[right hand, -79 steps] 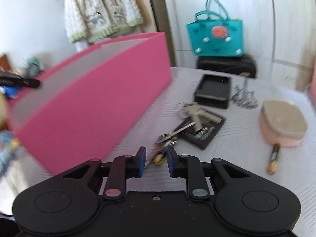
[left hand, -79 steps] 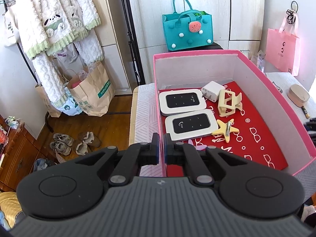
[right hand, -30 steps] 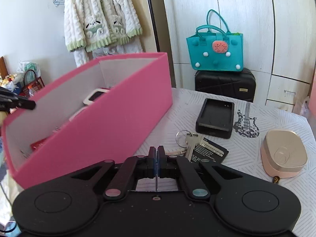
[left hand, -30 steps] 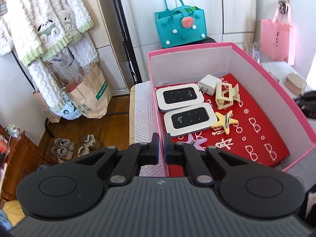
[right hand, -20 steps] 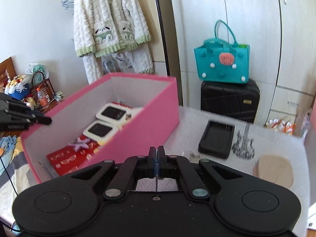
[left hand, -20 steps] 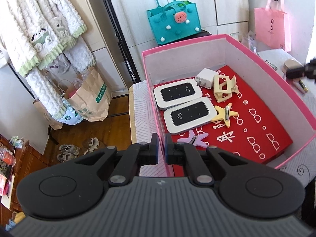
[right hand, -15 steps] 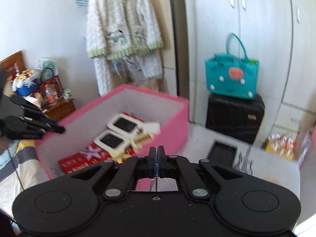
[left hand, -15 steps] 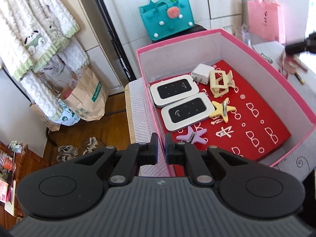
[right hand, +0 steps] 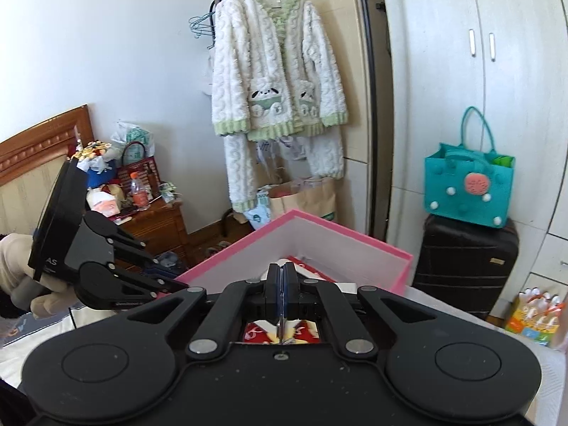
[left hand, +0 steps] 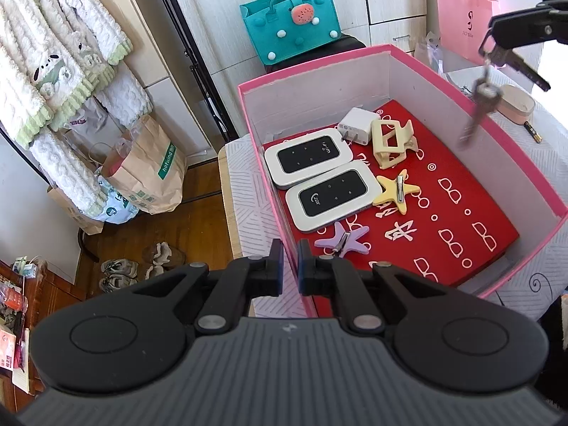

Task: Organize rigid objects
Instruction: 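Carry the keys into the box beside the yellow star and release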

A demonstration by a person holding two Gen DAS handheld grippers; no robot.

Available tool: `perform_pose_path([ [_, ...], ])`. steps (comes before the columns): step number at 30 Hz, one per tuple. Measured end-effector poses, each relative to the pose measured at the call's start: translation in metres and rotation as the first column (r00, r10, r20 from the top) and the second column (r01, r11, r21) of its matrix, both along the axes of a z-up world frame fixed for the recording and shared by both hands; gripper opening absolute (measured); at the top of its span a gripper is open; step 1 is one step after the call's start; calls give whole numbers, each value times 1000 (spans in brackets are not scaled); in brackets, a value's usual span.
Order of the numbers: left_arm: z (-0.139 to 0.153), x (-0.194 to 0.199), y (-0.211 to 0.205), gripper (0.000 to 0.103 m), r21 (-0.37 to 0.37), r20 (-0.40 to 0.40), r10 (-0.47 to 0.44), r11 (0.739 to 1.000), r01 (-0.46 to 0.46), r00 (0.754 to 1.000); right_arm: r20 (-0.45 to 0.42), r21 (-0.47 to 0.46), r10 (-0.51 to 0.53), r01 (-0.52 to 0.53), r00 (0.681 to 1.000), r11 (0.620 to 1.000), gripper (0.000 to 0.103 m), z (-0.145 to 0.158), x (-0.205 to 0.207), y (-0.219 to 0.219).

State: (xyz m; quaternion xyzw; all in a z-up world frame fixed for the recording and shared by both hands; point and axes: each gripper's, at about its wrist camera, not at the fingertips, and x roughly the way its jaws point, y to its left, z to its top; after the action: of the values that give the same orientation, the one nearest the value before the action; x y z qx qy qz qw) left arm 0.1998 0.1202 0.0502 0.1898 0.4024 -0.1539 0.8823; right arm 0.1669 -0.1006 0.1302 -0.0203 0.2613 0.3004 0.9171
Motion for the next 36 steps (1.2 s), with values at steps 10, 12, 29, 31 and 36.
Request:
perform_pose_path([
  [10, 1, 0, 0, 7, 3, -1, 3, 1000, -3, 1000, -134, -15, 7, -9, 991, 1000, 2, -48, 27, 17],
  [12, 1, -1, 1, 7, -2, 5, 6, 1000, -6, 1000, -121, -60, -26, 19, 992, 998, 3, -60, 30, 21],
  [29, 1, -3, 0, 7, -34, 13, 72, 997, -72, 997, -192, 57, -315, 331, 930, 942, 24, -92, -14, -90],
  [31, 0, -3, 0, 7, -42, 8, 85, 996, -84, 996, -248, 57, -298, 321, 922, 946, 24, -112, -19, -103],
  [36, -1, -5, -2, 7, -33, 10, 97, 995, -96, 995, -305, 25, -333, 357, 892, 934, 24, -151, -30, -118],
])
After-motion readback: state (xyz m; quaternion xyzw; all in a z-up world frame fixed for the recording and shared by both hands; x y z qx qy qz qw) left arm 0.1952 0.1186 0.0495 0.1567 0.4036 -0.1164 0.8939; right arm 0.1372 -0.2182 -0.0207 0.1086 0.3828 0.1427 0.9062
